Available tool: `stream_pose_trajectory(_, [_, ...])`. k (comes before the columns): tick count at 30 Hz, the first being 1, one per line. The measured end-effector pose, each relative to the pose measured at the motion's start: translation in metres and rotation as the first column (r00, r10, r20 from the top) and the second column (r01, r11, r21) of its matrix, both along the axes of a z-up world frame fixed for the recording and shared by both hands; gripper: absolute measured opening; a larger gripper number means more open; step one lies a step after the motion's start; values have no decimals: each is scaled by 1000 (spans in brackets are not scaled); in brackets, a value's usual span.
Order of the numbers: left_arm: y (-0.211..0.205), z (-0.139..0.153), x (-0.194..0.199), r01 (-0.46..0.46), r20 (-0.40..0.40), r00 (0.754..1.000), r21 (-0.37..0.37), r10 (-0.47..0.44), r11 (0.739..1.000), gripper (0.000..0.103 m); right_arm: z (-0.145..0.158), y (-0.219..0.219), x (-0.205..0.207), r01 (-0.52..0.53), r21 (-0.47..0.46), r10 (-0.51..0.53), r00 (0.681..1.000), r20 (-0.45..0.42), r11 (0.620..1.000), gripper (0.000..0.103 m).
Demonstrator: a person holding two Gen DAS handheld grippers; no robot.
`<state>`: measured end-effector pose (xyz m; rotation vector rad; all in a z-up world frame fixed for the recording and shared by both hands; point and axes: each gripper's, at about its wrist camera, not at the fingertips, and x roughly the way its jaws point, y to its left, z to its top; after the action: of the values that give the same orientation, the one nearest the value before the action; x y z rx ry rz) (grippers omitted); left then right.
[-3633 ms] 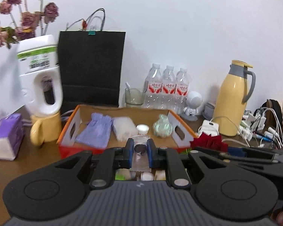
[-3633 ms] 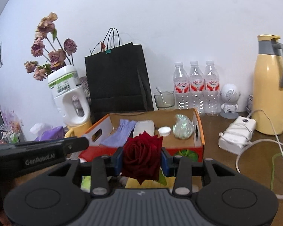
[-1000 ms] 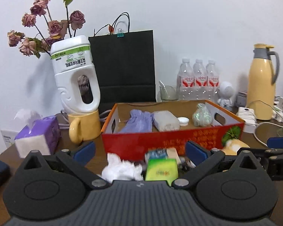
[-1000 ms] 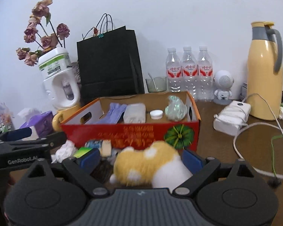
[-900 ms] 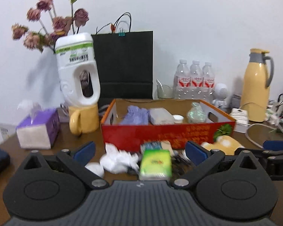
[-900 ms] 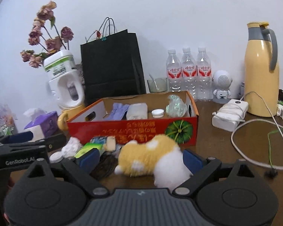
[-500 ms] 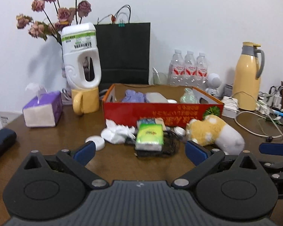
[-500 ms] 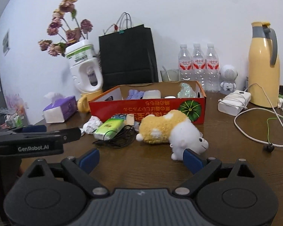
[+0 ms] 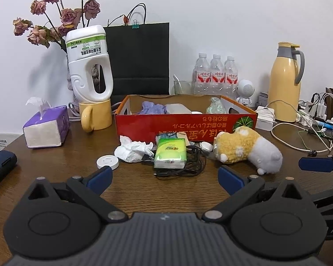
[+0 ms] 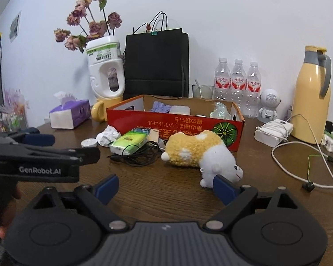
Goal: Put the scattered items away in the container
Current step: 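Grasp the white round cap with the left tool while the right tool grasps the crumpled tissue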
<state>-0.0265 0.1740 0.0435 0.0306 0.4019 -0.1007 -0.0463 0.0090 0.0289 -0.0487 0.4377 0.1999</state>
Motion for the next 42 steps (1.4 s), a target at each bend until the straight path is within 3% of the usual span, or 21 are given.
stream_pose_trajectory(9, [10, -3, 28, -5, -23, 1000, 13, 5, 1000, 103, 0, -12, 30, 14, 109, -8, 998, -58, 994, 89])
stream_pose_trajectory(17, [22, -8, 63, -12, -43, 999, 42, 14, 999, 103, -5, -7, 66, 17, 92, -9, 997, -79, 996, 90])
stream_pose_trajectory(28, [49, -18, 109, -16, -120, 992, 69, 24, 997, 103, -7, 25, 118, -92, 122, 109, 984, -140, 988, 83])
stream_pose_trajectory(33, [78, -20, 123, -69, -146, 986, 70, 79, 995, 102, -3, 53, 135, -163, 132, 180, 974, -133, 978, 82])
stream_pose_trajectory(35, [85, -22, 128, -61, -167, 983, 61, 71, 996, 99, 0, 66, 140, -190, 122, 204, 972, -119, 974, 81])
stream_pose_trajectory(39, [96, -25, 138, -39, -200, 979, 23, 43, 999, 73, 7, 90, 157, -250, 79, 258, 960, -108, 965, 71])
stream_pose_trajectory(42, [101, -27, 143, -16, -234, 972, -32, 8, 999, 65, 11, 92, 170, -269, 81, 277, 954, -112, 960, 71])
